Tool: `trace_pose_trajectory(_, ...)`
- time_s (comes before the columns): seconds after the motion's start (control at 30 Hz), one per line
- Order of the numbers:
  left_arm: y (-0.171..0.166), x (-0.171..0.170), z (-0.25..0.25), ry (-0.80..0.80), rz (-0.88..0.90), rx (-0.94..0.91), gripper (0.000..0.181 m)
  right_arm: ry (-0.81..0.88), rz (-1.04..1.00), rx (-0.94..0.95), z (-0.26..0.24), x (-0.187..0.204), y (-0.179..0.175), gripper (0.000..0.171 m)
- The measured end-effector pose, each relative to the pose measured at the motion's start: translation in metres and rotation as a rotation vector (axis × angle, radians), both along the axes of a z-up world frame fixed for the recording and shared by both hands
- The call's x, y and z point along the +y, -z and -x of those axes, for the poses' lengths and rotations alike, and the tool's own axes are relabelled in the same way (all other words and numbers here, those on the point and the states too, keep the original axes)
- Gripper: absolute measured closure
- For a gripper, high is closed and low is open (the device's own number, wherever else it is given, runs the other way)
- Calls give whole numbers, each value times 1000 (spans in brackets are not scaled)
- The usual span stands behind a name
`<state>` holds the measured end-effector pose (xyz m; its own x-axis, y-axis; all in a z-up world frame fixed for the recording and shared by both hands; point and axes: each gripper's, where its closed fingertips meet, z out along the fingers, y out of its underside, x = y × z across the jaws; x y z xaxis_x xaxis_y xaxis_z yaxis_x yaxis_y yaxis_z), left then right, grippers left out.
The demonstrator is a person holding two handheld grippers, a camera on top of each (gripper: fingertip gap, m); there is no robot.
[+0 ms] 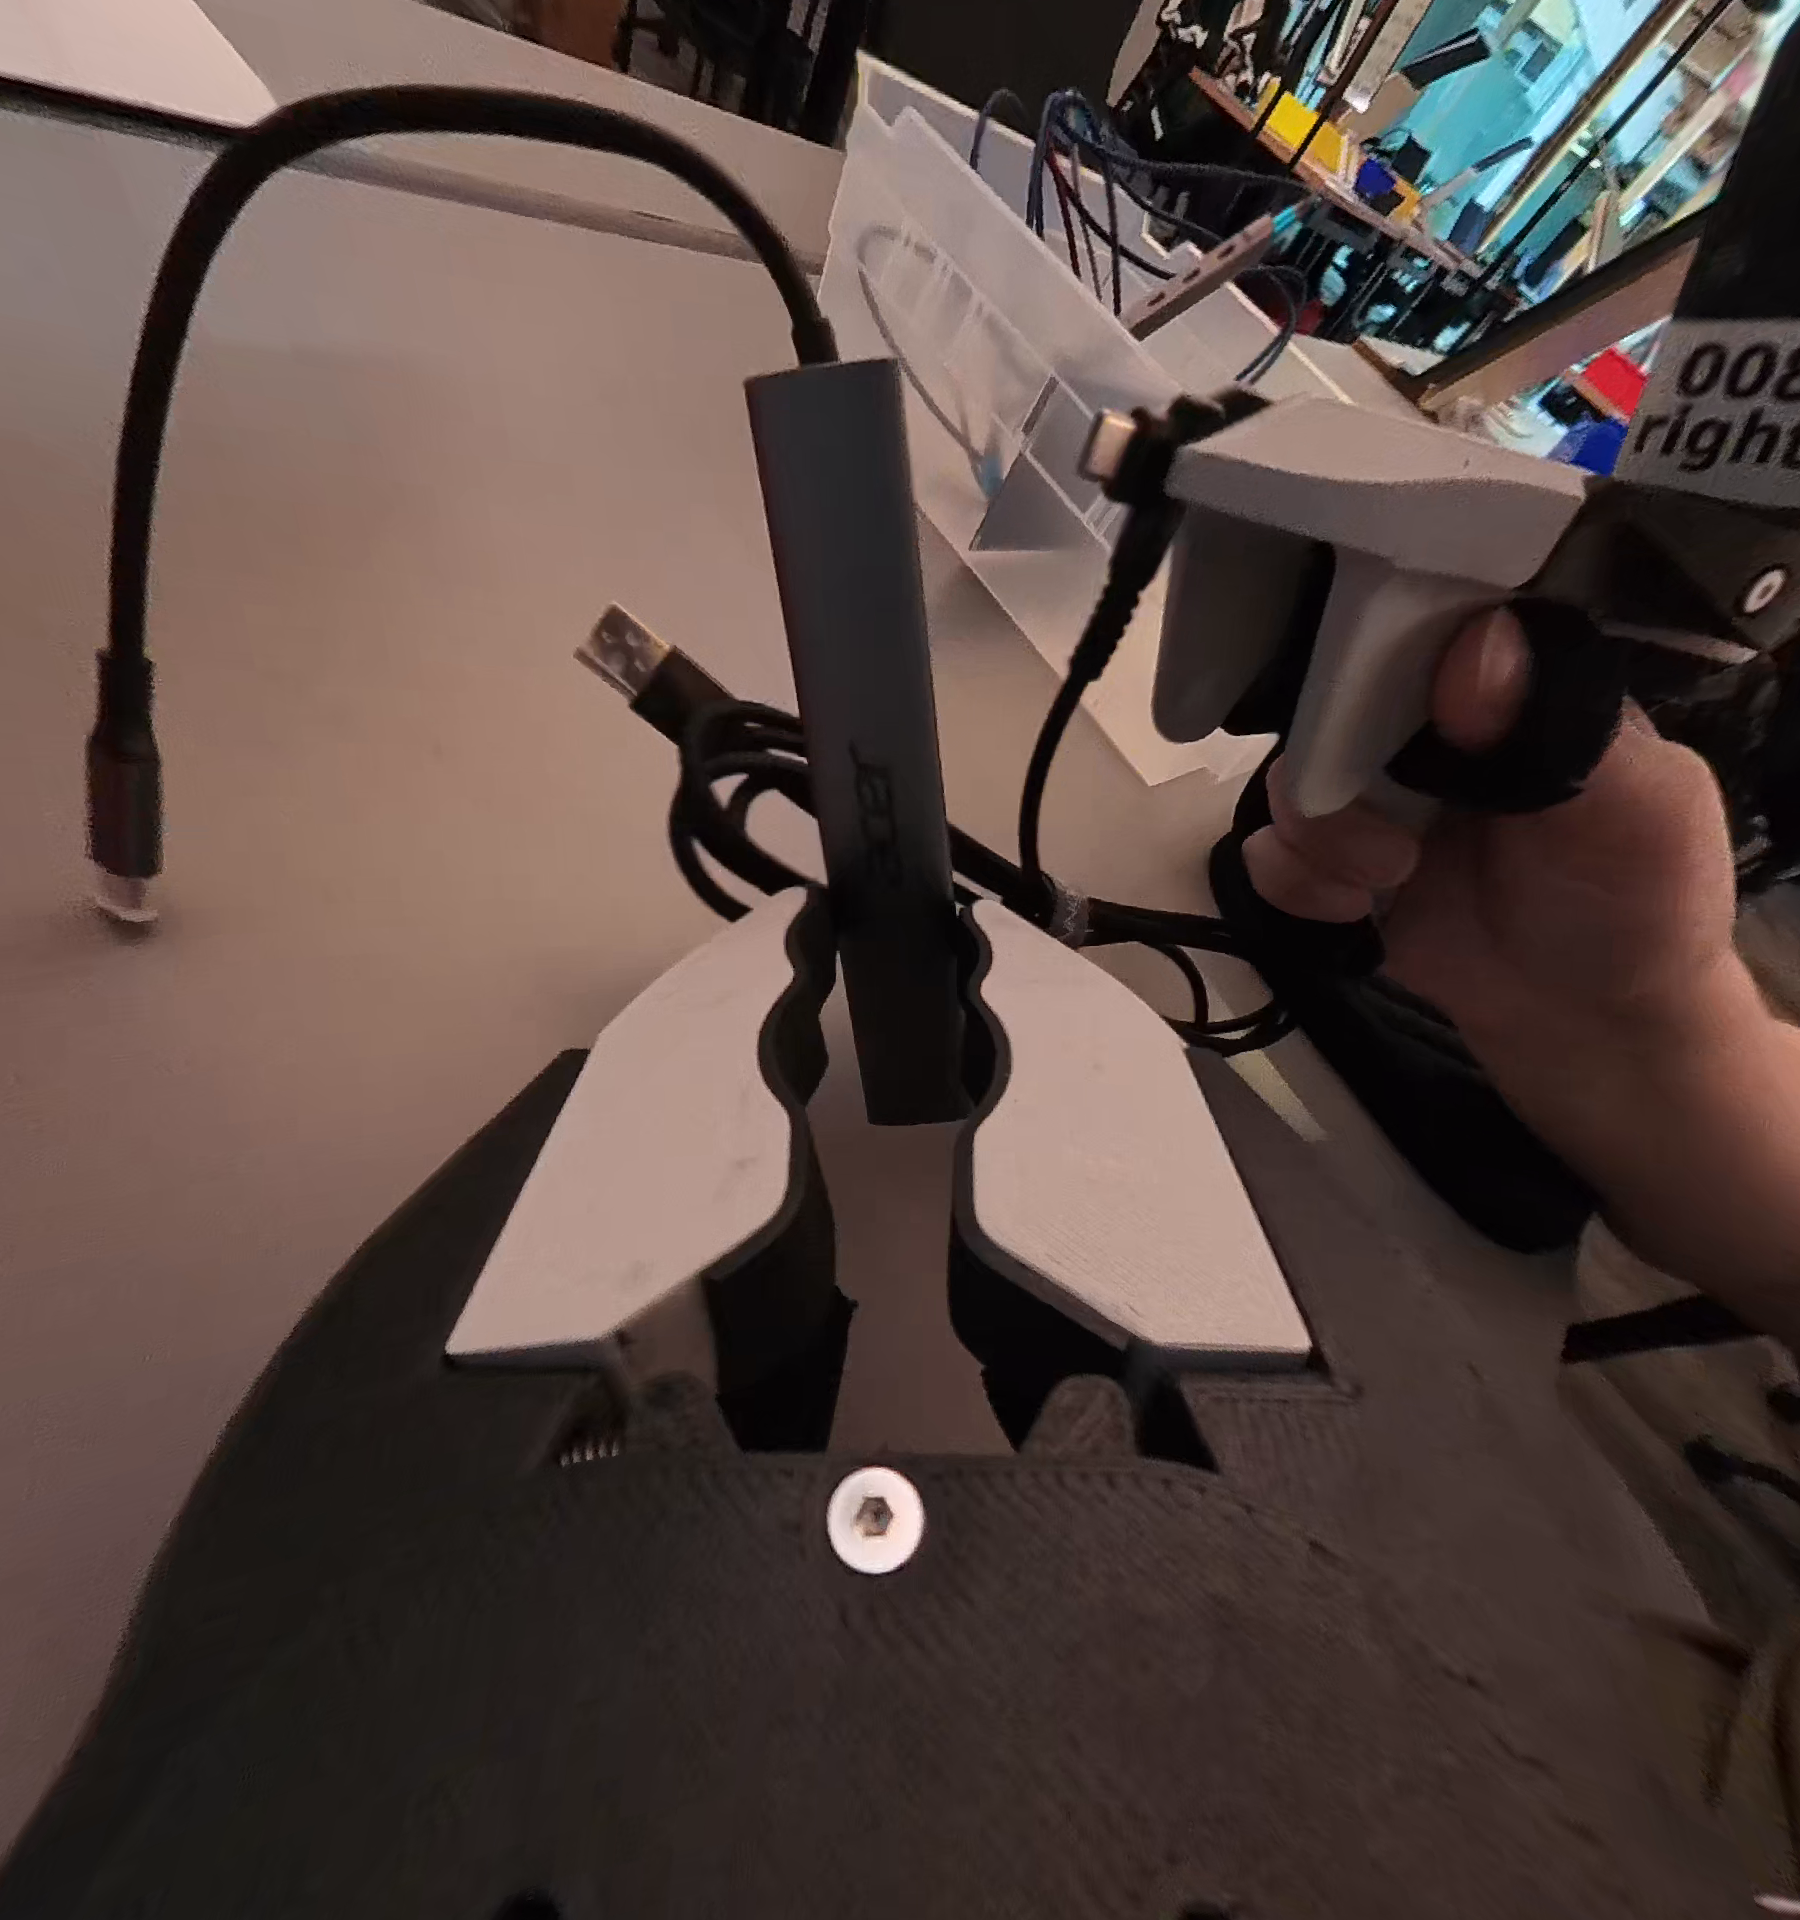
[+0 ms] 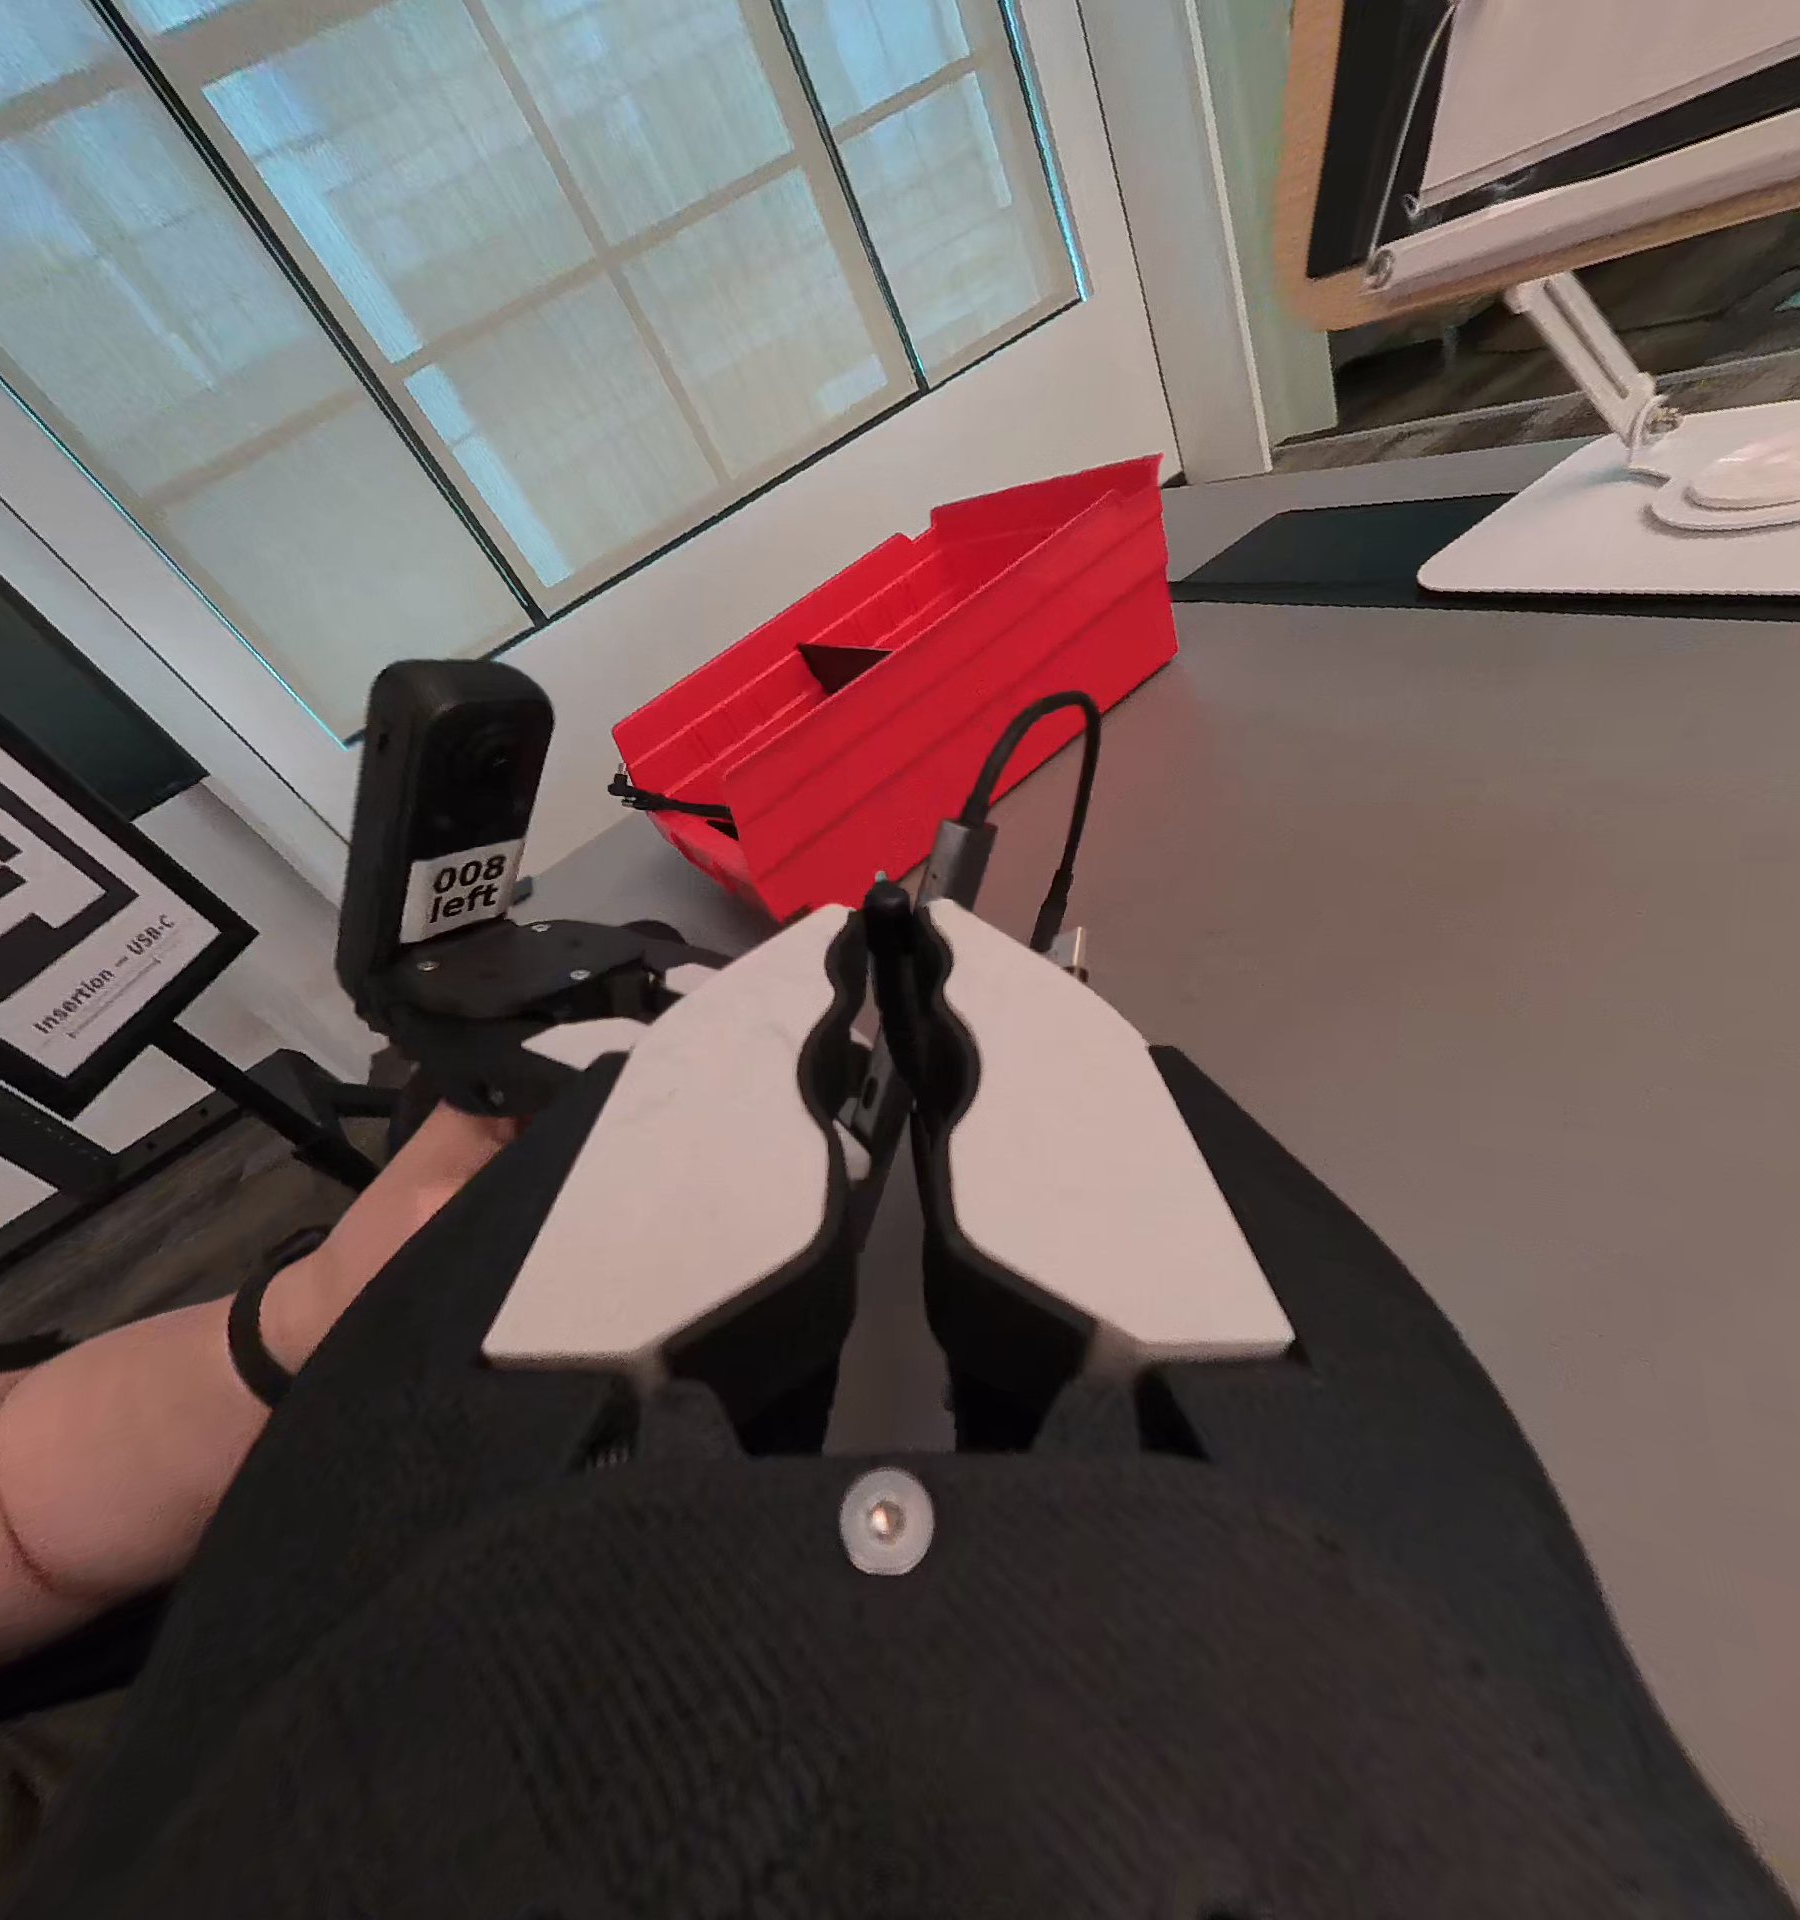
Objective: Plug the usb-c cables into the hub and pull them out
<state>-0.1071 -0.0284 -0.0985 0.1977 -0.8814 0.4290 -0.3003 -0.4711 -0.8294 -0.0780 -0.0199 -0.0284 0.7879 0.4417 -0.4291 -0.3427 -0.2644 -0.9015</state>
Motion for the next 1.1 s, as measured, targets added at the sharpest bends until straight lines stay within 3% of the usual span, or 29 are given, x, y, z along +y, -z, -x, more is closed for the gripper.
trace_pose_trajectory(0.53, -9, -1, -8, -104, -305, 47, 160, -31, 73, 98, 0, 0, 11, 162)
trace_pose_trajectory(0.83, -8, 11, 0, -189, -717, 291, 160, -32, 126, 181, -3, -1, 18, 162)
trace_pose_trajectory(1.1, -6, 9, -3, -181, -630, 262, 160, -8, 120, 237, -7, 3, 23, 162)
